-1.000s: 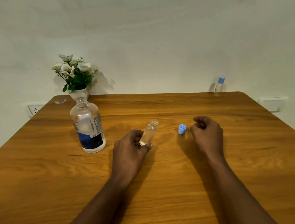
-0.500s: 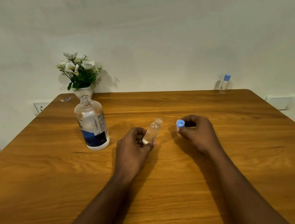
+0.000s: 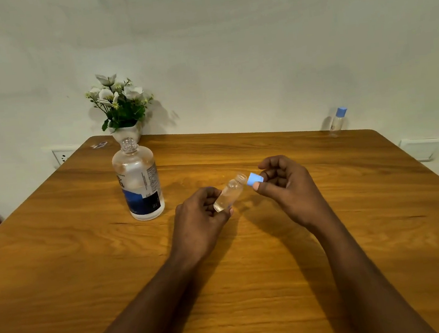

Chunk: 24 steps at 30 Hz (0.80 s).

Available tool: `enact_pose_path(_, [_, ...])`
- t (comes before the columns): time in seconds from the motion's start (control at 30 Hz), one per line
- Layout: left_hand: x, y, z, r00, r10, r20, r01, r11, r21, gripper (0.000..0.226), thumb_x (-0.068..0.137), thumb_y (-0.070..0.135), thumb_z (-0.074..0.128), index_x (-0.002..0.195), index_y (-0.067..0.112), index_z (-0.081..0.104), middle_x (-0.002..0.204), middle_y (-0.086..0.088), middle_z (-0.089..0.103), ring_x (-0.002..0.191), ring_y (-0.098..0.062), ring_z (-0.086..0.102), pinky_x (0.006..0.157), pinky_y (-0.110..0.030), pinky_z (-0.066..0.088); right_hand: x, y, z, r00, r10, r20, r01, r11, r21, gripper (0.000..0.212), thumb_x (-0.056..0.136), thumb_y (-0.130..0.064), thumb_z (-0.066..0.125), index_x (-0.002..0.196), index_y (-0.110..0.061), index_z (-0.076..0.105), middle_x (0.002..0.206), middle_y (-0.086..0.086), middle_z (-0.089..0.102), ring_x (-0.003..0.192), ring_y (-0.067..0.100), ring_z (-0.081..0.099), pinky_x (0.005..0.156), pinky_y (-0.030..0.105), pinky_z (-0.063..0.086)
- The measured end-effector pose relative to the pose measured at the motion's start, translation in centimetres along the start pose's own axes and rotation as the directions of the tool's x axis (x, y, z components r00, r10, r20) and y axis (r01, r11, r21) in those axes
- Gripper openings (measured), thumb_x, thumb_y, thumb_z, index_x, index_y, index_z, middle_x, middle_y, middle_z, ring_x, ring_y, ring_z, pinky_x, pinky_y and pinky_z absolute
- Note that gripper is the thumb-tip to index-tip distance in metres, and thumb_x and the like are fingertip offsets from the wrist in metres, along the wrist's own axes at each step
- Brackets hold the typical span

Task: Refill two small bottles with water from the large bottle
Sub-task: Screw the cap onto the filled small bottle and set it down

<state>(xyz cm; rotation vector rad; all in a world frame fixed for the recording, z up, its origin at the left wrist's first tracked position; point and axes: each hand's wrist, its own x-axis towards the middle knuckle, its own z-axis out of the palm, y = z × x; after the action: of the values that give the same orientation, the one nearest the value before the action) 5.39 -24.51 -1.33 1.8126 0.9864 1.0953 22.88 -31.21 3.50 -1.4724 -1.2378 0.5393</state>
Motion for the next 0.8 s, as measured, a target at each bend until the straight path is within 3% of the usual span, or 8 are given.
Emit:
enact_pose_path(0.17, [-0.05,0.02,0.02,1.000,0.021,-0.005,-0.021,1.000,0.007,0.042,0.069,0.014,0.082,0.093,0.040,0.060,0.089,0.015,0.070,0.080,0.003,0.066,0.075,-0.027,0.057,-0.20,-0.23,-0.07,0.999,-0.048,-0.016,0.048,0.998,0.035,0.025,0.082,-0.005,0.072,0.100,-0.023,0.070,0.098,-0.002,0.072,0.089,0.011,0.069,0.074,0.019,0.053])
enact_pose_path(0.3, [-0.07,0.17,-0.08,0.999,0.043,0.000,-0.043,0.998,0.035,0.044,0.069,0.013,0.082,0.086,0.046,0.057,0.085,0.020,0.068,0.078,0.005,0.066,0.074,-0.027,0.058,-0.23,-0.47,-0.17,0.994,-0.109,-0.002,0.109,0.994,0.017,0.028,0.083,-0.003,0.070,0.108,-0.016,0.072,0.095,-0.005,0.068,0.080,-0.004,0.061,0.069,0.012,0.047])
enact_pose_path(0.5, [-0.22,0.41,-0.11,0.997,0.073,0.010,-0.074,0.994,0.081,0.042,0.070,0.013,0.081,0.082,0.046,0.059,0.080,0.026,0.065,0.077,0.006,0.065,0.075,-0.027,0.057,-0.26,-0.46,-0.12,0.997,-0.073,-0.027,0.074,0.996,0.048,0.035,0.082,-0.005,0.073,0.115,-0.018,0.068,0.104,-0.009,0.070,0.092,0.000,0.066,0.077,0.017,0.054])
enact_pose_path(0.67, [-0.21,0.37,-0.08,0.996,0.089,0.022,-0.091,0.987,0.129,0.036,0.071,0.015,0.081,0.103,0.026,0.068,0.081,0.028,0.061,0.082,0.009,0.063,0.075,-0.019,0.054,-0.35,-0.59,-0.09,0.997,-0.077,-0.018,0.078,0.995,0.066,0.036,0.079,-0.003,0.075,0.107,-0.024,0.068,0.099,-0.011,0.071,0.089,0.000,0.067,0.077,0.017,0.055])
enact_pose_path(0.8, [-0.18,0.31,-0.17,0.995,0.099,0.025,-0.102,0.983,0.150,0.038,0.072,0.017,0.080,0.107,0.023,0.068,0.082,0.029,0.060,0.083,0.011,0.061,0.074,-0.012,0.052,-0.38,-0.48,0.00,0.997,-0.070,-0.022,0.071,0.997,0.029,0.029,0.078,-0.009,0.077,0.103,-0.023,0.071,0.097,-0.006,0.073,0.091,0.011,0.069,0.078,0.024,0.058])
